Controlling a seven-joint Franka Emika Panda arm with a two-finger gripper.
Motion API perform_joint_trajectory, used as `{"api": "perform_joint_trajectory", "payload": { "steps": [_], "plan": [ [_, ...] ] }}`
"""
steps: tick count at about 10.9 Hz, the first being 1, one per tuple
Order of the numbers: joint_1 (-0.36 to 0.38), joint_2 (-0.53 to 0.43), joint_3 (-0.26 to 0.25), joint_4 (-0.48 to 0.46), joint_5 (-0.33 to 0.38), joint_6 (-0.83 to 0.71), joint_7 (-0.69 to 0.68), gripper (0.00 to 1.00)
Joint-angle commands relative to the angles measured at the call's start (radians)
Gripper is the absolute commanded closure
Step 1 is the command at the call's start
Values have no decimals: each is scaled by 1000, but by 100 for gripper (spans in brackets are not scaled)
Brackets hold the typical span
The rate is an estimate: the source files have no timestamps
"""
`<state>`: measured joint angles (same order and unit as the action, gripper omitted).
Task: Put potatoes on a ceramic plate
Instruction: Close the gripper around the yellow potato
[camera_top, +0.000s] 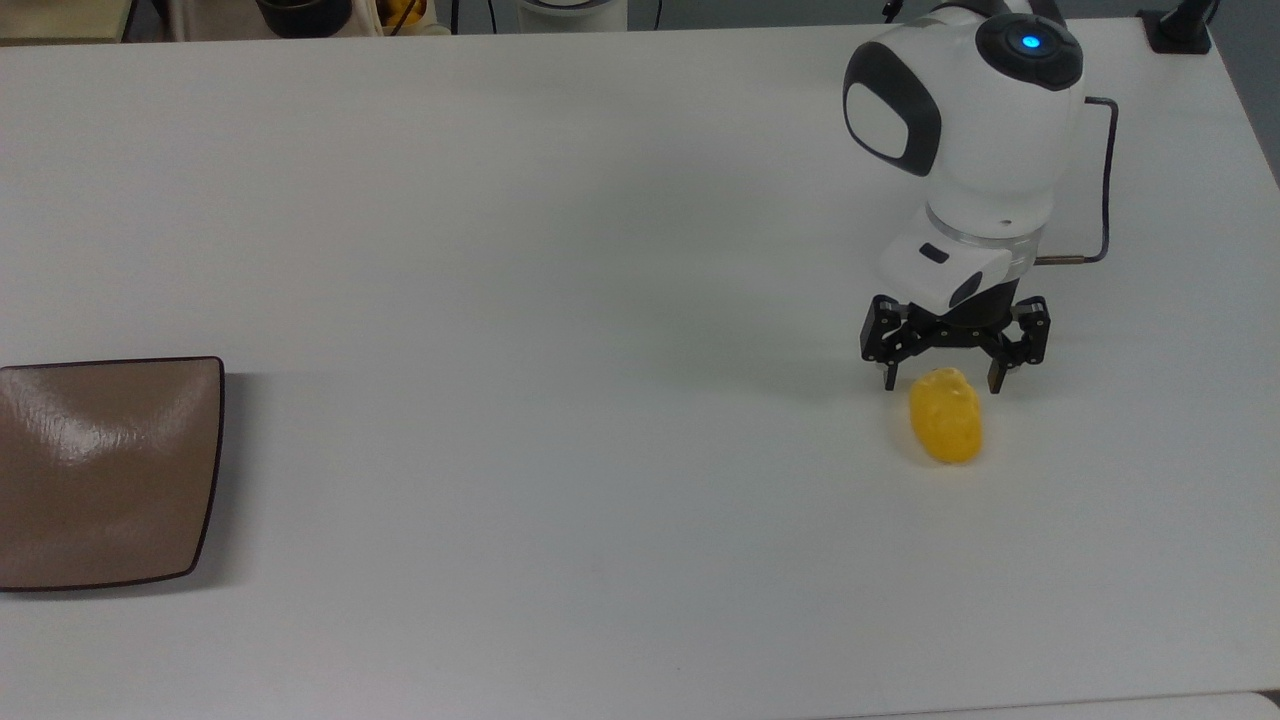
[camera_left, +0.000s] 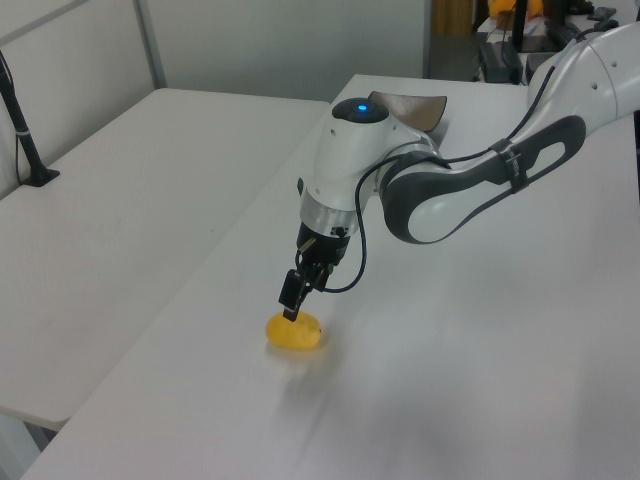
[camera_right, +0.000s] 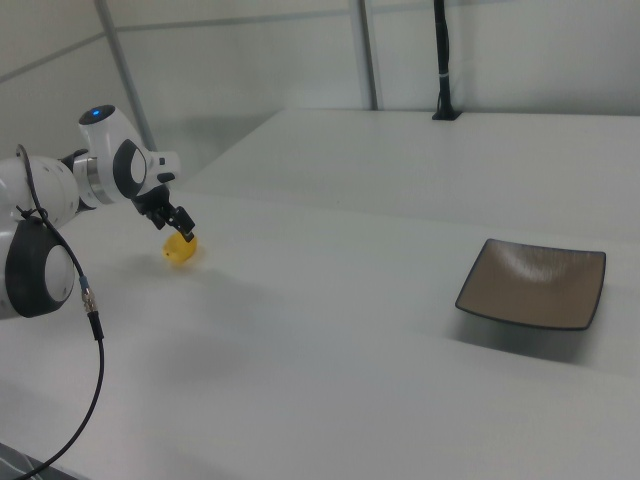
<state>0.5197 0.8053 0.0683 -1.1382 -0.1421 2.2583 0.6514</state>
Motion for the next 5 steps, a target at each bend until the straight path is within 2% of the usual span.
{"api": "perform_joint_trajectory", "payload": {
  "steps": [1, 5],
  "plan": [
    [25, 31, -19, 23, -36, 61, 22, 0],
    [33, 57, -18, 8, -63, 104, 21, 0]
  ]
}}
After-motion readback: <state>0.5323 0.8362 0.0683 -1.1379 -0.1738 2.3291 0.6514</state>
